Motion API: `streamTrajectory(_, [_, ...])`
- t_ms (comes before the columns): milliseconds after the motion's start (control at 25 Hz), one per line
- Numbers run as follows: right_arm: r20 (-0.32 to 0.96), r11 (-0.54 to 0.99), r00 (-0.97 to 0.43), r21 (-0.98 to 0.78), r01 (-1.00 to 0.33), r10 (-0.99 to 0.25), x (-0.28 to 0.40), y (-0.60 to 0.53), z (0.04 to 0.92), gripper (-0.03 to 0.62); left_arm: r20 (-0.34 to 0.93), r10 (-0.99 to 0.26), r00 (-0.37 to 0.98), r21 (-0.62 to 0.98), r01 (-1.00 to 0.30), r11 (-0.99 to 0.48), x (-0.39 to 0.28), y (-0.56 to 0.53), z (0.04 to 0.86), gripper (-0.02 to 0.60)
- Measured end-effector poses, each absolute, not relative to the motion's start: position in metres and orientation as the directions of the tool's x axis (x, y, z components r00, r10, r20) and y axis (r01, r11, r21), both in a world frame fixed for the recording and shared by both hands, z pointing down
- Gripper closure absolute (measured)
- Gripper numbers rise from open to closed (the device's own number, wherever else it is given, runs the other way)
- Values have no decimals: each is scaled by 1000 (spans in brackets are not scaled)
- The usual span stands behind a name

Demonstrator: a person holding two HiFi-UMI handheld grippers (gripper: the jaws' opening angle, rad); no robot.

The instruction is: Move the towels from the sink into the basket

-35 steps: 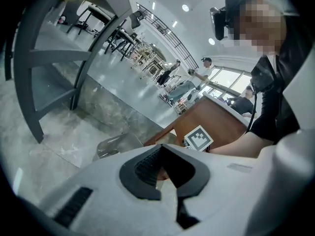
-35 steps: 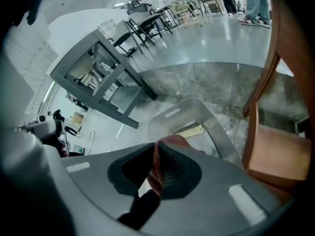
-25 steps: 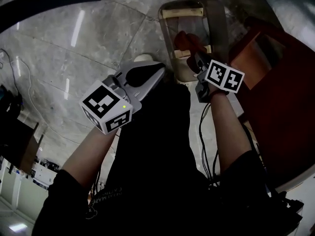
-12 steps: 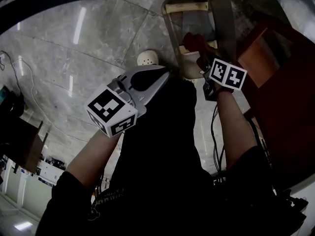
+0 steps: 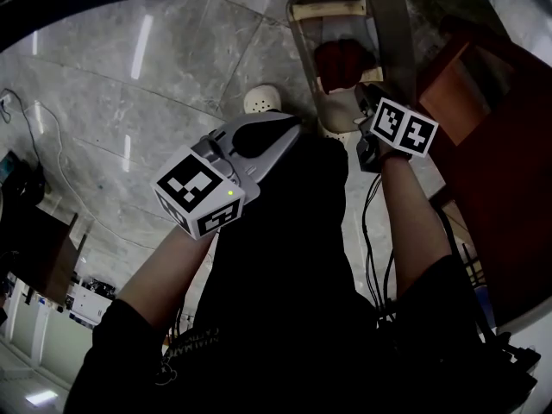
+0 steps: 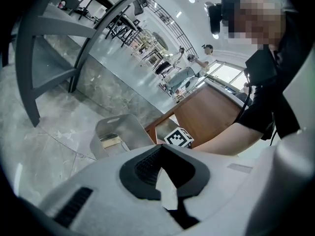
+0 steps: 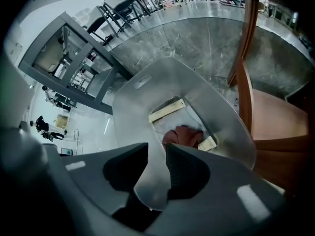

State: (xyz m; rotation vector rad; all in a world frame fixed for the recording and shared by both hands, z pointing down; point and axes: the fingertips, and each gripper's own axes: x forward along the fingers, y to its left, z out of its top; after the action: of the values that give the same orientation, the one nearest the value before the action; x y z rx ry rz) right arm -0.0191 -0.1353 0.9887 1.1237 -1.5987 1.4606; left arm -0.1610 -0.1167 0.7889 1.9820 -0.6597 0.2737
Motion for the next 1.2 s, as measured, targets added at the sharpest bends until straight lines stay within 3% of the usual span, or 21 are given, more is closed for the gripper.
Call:
streamTrajectory(80, [907, -7, -387, -393, -919, -164, -19, -134, 976, 486, 451, -344, 824, 740, -560, -373, -161, -115, 779, 583])
streamTrajectory(200, [910, -11, -360, -370, -929, -206, -15, -131, 942, 585, 440, -359, 823, 728, -561, -395, -158, -114, 753, 583])
streamTrajectory(640, [802, 144, -515, -496, -856, -302, -46, -129, 753, 589, 367, -431, 824, 650, -559, -515, -141, -140, 612, 583])
streamTrajectory(840, [679, 137, -560, -571, -809, -474, -53, -157, 632, 589, 314, -472, 823, 614, -556, -560, -141, -148, 524, 583])
streamTrajectory(1200, [360, 333, -621, -605, -723, -696, -61, -210, 384, 589, 125, -554, 823, 522, -530, -669, -151, -186, 340, 583])
